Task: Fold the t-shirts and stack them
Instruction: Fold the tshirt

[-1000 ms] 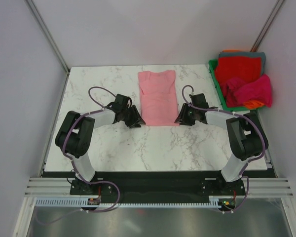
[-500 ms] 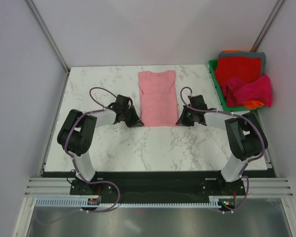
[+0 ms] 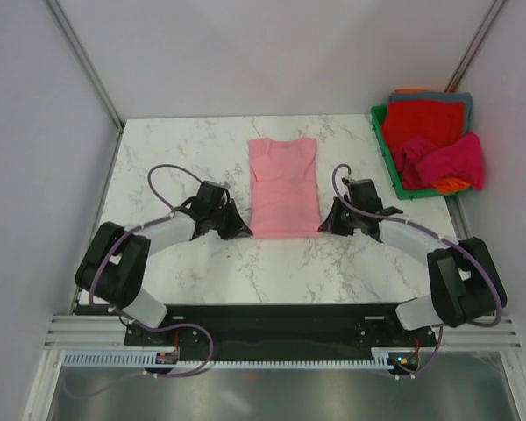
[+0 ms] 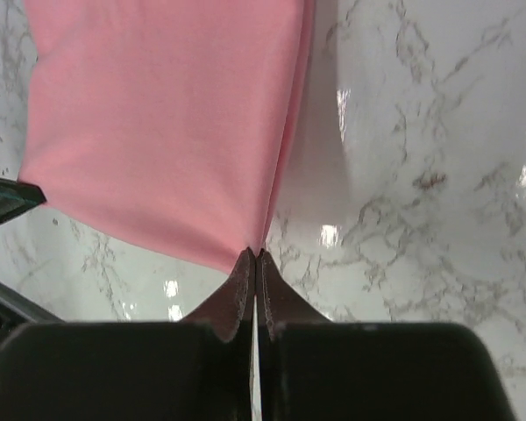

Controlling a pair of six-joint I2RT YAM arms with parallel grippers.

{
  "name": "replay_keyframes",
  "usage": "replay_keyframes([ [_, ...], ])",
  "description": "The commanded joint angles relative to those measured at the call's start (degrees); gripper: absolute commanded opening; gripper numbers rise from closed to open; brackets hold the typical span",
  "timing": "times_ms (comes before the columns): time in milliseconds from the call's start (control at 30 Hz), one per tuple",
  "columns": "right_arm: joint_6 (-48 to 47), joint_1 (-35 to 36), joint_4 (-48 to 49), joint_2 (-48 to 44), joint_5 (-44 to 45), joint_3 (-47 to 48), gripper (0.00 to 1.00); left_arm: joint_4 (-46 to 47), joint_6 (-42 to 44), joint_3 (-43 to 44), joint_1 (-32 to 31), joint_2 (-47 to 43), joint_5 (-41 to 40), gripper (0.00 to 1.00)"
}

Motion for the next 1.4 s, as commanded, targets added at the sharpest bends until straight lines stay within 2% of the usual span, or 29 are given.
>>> replay_keyframes([
  [0, -1.0, 0.7, -3.2, -8.7, 0.0, -3.6, 0.0, -0.5, 1.7, -3.5, -2.4, -7.7, -0.6, 0.02],
  [200, 0.9, 2.0, -8.1, -23.9, 0.1, -9.1, 0.0, -3.4, -0.9, -9.1, -7.3, -18.7, -2.2, 0.02],
  [367, 2.3, 2.2, -14.4, -37.5, 0.4, -10.6, 0.0, -5.9, -4.3, -13.4, -9.7, -32.3, -2.5, 0.02],
  [567, 3.0, 2.2, -22.2, -44.0, 2.1, -5.8, 0.0, -10.6, -5.9, -12.8, -9.8, -40.4, -1.2, 0.02],
  [733, 1.8, 2.2, -24.2, -41.4, 4.2, -0.9, 0.0, -14.9, -4.8, -6.4, -9.7, -39.5, -3.1, 0.02],
  [933, -0.3, 2.2, -24.9, -32.9, 10.0, 8.0, 0.0, -16.6, -3.5, 0.9, -8.2, -34.3, -5.0, 0.02],
  [1133, -1.3, 2.1, -23.4, -22.0, 11.7, 14.7, 0.0, -17.0, -1.0, 7.2, -3.2, -28.5, -2.4, 0.02],
  [1367, -2.4, 1.5, -21.3, -8.6, 14.7, 23.8, 0.0, -16.7, 2.1, 15.7, 3.3, -16.1, 1.8, 0.02],
])
